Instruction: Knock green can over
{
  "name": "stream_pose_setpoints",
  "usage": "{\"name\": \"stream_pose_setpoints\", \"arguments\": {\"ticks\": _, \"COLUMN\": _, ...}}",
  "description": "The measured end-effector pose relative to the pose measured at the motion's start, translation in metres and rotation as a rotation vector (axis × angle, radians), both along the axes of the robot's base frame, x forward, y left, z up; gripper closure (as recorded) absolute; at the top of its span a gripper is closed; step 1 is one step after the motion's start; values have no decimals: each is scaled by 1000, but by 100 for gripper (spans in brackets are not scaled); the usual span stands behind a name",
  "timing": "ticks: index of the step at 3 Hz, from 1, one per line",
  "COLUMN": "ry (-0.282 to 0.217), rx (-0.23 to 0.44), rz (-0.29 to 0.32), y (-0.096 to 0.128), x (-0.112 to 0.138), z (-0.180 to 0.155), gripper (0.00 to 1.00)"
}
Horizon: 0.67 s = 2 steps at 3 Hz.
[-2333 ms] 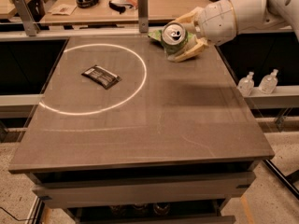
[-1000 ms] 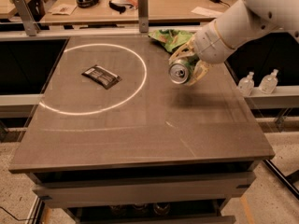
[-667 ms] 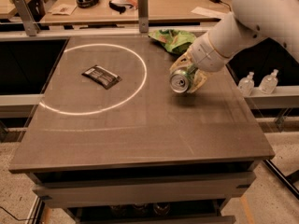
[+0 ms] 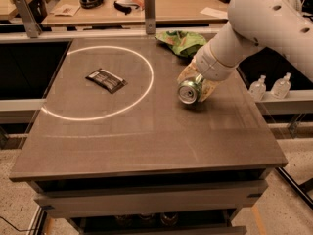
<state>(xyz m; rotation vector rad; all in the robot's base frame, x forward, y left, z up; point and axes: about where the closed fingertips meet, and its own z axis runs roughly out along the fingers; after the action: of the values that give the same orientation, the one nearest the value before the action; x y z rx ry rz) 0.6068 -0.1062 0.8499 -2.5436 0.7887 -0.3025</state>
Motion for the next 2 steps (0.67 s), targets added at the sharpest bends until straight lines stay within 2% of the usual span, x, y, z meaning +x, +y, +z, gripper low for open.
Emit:
{"name": "stream_pose_setpoints", "arguments": {"ticks": 1, "ry": 6, "rx": -32, "rz": 17, "y": -1, "x": 1, "z": 1, "gripper": 51}}
{"name": "stream_pose_setpoints", "arguments": {"ticks": 2, "ry": 35, "rx": -58, "rz": 39, "y": -1, "x": 2, "z": 6, "gripper": 28}}
